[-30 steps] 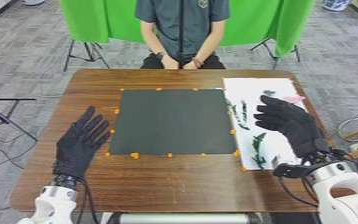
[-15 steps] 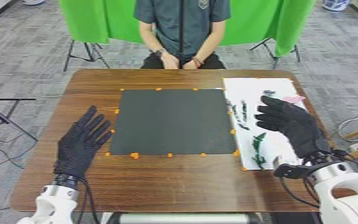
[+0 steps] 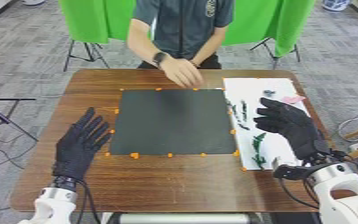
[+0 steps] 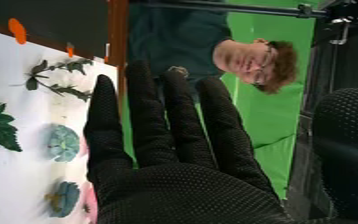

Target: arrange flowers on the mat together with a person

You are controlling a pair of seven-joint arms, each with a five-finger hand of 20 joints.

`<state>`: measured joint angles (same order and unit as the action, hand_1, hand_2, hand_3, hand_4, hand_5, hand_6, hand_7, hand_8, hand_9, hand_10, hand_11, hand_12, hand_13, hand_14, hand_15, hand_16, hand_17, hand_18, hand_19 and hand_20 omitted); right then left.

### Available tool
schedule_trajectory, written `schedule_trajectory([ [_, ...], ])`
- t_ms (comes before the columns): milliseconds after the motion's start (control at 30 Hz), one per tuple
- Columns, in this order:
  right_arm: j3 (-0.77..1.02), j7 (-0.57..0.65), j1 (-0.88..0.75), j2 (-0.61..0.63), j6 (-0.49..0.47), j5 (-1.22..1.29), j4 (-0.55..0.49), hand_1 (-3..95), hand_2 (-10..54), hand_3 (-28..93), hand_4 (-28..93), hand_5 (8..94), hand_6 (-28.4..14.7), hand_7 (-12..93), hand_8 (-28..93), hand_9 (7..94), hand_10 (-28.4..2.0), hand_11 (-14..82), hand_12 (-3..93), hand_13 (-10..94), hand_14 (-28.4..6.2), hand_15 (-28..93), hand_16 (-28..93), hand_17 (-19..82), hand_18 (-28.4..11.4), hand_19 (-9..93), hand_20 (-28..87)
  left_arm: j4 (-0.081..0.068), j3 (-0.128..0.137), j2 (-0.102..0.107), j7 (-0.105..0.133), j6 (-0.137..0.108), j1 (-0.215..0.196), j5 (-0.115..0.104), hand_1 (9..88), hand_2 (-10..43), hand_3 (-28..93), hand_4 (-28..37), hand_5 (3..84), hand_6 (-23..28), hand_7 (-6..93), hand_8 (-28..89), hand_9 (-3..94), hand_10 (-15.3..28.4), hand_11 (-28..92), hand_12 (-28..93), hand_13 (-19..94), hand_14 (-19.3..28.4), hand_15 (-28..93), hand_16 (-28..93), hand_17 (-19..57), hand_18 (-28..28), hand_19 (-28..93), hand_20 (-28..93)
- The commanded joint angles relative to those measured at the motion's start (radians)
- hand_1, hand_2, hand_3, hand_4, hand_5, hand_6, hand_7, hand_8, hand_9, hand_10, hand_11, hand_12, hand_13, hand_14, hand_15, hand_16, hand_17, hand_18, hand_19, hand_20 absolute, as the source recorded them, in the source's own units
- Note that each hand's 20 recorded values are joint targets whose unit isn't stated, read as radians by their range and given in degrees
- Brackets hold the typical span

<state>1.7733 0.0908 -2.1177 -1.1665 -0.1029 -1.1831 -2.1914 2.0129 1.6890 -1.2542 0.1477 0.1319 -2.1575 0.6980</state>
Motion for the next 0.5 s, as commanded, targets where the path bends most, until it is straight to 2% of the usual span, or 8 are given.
schedule_trajectory([
  [33, -0.016, 0.004, 0.013, -0.011, -0.035, -0.011, 0.008, 10.9, 7.1, 80, -26, 40.0, -6.6, 13, -8, 41.7, -15.9, 12.4, 21.1, 37, -15.2, 24, 23, 8, -23.3, 46, 27, 0.006, 0.02, 0.008, 0.0, 0.012, -0.003, 0.011, 24.1, -2.3, 70, -26.6, 28.5, 1.8, 14.3, -8, 23.7, 10.6, 11, 15, 21, 12.8, 11, 5, -11.3, 21.3, 40, 7],
  [100, -0.015, 0.011, 0.021, -0.002, -0.055, -0.01, 0.01, 11.1, 7.1, 80, -25, 40.8, -6.7, 13, -8, 42.8, -15.9, 12.7, 21.1, 38, -15.0, 25, 23, 8, -23.3, 46, 27, 0.007, 0.023, 0.006, 0.001, 0.01, -0.005, 0.012, 24.0, -2.3, 70, -26.5, 28.5, 1.8, 14.3, -8, 23.7, 10.7, 11, 15, 21, 12.8, 11, 5, -11.3, 21.3, 39, 7],
  [133, -0.017, 0.006, 0.023, 0.001, -0.047, -0.009, 0.01, 11.2, 7.1, 80, -25, 41.0, -6.8, 13, -8, 43.3, -15.9, 12.9, 21.1, 38, -15.0, 25, 23, 8, -23.2, 46, 27, 0.003, 0.018, 0.005, 0.0, 0.003, 0.007, 0.007, 24.0, -2.3, 71, -26.3, 28.5, 1.8, 14.2, -8, 23.8, 10.6, 11, 15, 21, 12.8, 11, 5, -11.3, 21.3, 39, 7],
  [200, -0.02, 0.0, 0.022, -0.003, -0.041, -0.008, 0.01, 11.3, 7.1, 80, -25, 41.4, -6.9, 13, -8, 43.6, -15.9, 13.1, 21.0, 39, -15.0, 25, 22, 8, -23.2, 46, 27, -0.007, 0.014, 0.014, -0.006, 0.009, 0.027, 0.002, 24.3, -2.1, 71, -25.9, 28.4, 1.7, 14.3, -8, 23.8, 10.6, 10, 15, 21, 12.9, 11, 5, -11.3, 21.3, 39, 7],
  [300, -0.026, 0.012, 0.022, -0.01, -0.047, -0.005, 0.013, 11.3, 7.1, 80, -25, 41.5, -6.9, 13, -9, 43.6, -16.0, 13.2, 20.8, 39, -15.0, 26, 22, 8, -23.2, 46, 27, -0.008, 0.008, 0.01, -0.01, 0.011, 0.027, 0.005, 24.5, -2.0, 70, -25.6, 28.3, 1.6, 14.3, -9, 23.8, 10.6, 10, 15, 21, 12.8, 11, 5, -11.4, 21.3, 39, 7],
  [400, -0.032, 0.008, 0.032, -0.013, -0.064, -0.014, 0.017, 11.4, 7.0, 80, -25, 41.6, -6.9, 13, -9, 43.5, -16.0, 13.1, 20.7, 39, -15.1, 26, 22, 8, -23.2, 46, 27, 0.0, 0.013, 0.005, -0.005, 0.011, 0.005, 0.006, 24.5, -2.1, 70, -25.6, 28.1, 1.5, 14.5, -9, 23.8, 10.6, 11, 15, 21, 12.8, 11, 5, -11.4, 21.3, 39, 7],
  [500, -0.026, -0.005, 0.026, -0.008, -0.038, -0.014, 0.013, 11.5, 7.0, 80, -25, 41.6, -7.0, 13, -9, 43.5, -15.9, 13.2, 20.7, 39, -15.1, 26, 21, 8, -23.2, 46, 27, -0.01, 0.002, 0.011, -0.004, 0.015, 0.035, 0.005, 24.4, -2.1, 70, -25.7, 28.1, 1.5, 14.5, -9, 23.8, 10.6, 11, 15, 21, 12.8, 11, 5, -11.4, 21.4, 39, 7],
])
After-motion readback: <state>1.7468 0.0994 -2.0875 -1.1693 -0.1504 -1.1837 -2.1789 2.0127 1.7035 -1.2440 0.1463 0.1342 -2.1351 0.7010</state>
